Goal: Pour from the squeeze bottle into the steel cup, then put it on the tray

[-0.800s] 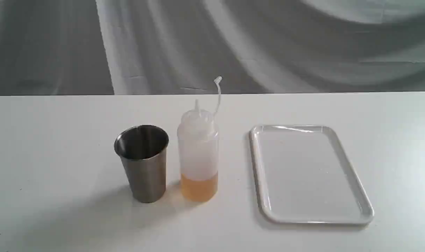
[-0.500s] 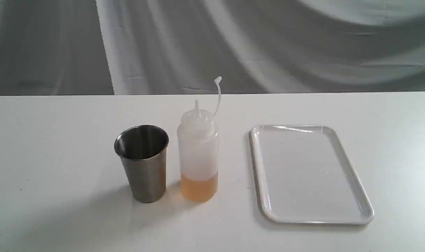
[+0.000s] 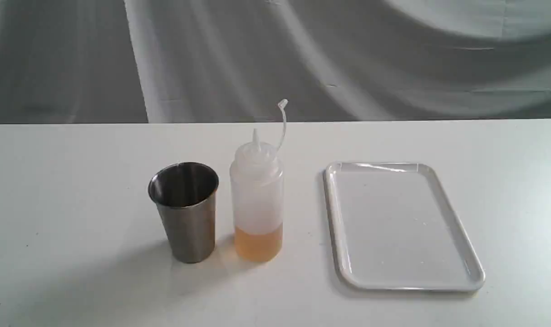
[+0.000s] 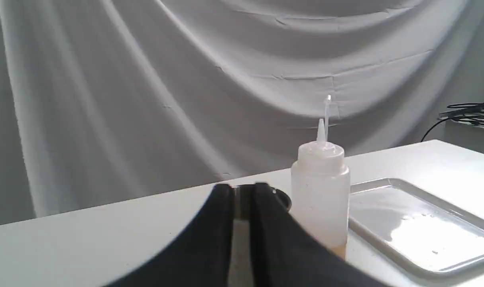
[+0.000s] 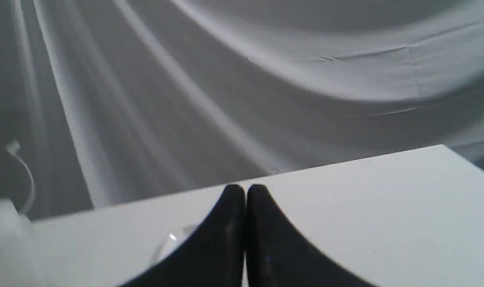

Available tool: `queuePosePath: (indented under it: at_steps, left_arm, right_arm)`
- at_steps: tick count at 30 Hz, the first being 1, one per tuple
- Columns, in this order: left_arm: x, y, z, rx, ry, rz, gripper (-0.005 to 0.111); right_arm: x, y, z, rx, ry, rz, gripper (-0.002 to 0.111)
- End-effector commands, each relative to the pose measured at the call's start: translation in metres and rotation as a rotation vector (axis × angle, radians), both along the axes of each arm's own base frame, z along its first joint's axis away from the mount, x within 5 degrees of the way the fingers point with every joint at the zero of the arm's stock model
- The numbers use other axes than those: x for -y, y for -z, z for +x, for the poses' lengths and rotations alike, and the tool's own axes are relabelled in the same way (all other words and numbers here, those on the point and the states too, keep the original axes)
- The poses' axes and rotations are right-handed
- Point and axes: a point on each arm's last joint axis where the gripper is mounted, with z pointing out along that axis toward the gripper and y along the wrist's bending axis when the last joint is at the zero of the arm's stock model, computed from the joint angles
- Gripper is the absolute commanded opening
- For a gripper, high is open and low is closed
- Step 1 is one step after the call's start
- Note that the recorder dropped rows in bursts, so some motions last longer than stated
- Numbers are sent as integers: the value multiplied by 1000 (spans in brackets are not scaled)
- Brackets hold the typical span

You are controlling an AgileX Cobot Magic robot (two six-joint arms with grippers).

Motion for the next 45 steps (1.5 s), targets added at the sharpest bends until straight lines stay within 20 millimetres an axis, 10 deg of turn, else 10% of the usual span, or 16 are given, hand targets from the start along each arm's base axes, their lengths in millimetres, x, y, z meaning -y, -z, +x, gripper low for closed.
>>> queuePosePath:
  at_steps: [1,16,21,34,45]
  left_arm:
    - [0,1,1,2,-2,3,8]
    - [0,1,1,2,-2,3,8]
    - [0,1,1,2,-2,3,8]
    - [0,1,1,2,-2,3,8]
    - [0,1,1,2,-2,3,8]
  right_arm:
    - [2,-4,-1,83,11,194,0]
    - [-1,1,0,39,-15,248,0]
    - [-4,-32,10,-84,-59,187,0]
    - [3,-181,93,-153,-118,-137,0]
    - [-70,-187,173,-204,-467,-210,0]
